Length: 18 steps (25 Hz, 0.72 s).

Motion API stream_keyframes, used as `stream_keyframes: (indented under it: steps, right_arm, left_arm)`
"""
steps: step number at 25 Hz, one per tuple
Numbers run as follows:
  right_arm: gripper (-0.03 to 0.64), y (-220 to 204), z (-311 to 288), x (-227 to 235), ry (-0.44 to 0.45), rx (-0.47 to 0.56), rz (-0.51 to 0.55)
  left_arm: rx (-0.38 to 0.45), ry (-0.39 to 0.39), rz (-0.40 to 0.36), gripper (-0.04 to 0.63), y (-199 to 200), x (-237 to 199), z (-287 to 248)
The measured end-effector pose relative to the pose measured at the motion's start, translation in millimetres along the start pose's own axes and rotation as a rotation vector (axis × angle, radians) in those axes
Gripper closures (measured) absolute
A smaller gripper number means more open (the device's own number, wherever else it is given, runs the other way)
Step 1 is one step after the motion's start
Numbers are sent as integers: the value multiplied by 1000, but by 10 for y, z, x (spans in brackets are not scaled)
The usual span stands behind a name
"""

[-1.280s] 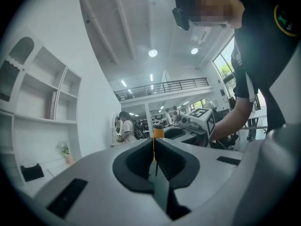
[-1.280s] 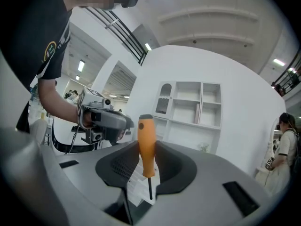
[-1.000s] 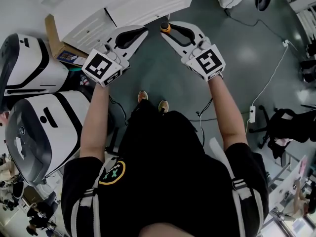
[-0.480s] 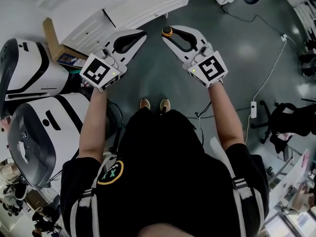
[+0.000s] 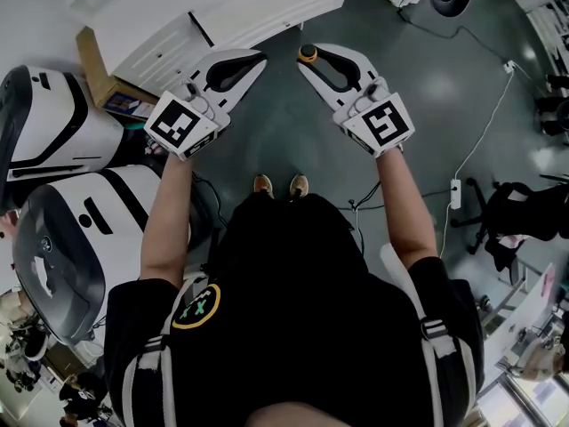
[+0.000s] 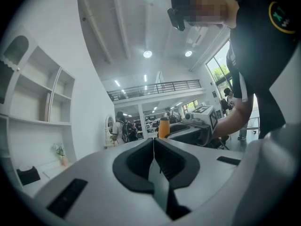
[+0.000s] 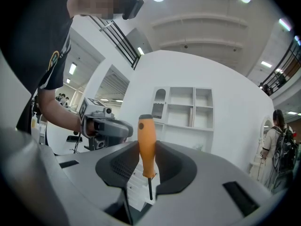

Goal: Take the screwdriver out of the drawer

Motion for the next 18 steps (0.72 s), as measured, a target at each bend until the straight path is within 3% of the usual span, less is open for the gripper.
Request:
stream_keyframes:
  steps: [18]
  right_arm:
    - [497, -22, -218, 11, -9, 1, 8]
  left_arm:
    - [-1, 6, 13, 574, -71, -197, 126]
Point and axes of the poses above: the fingertips, and each gripper's own axes: z backward along the fingers, x to its right, y out of its top, the point moved 4 cm from there along z, backward along the fingers, and after that the axes turned 5 degrees about y, right-handed, at the moved point
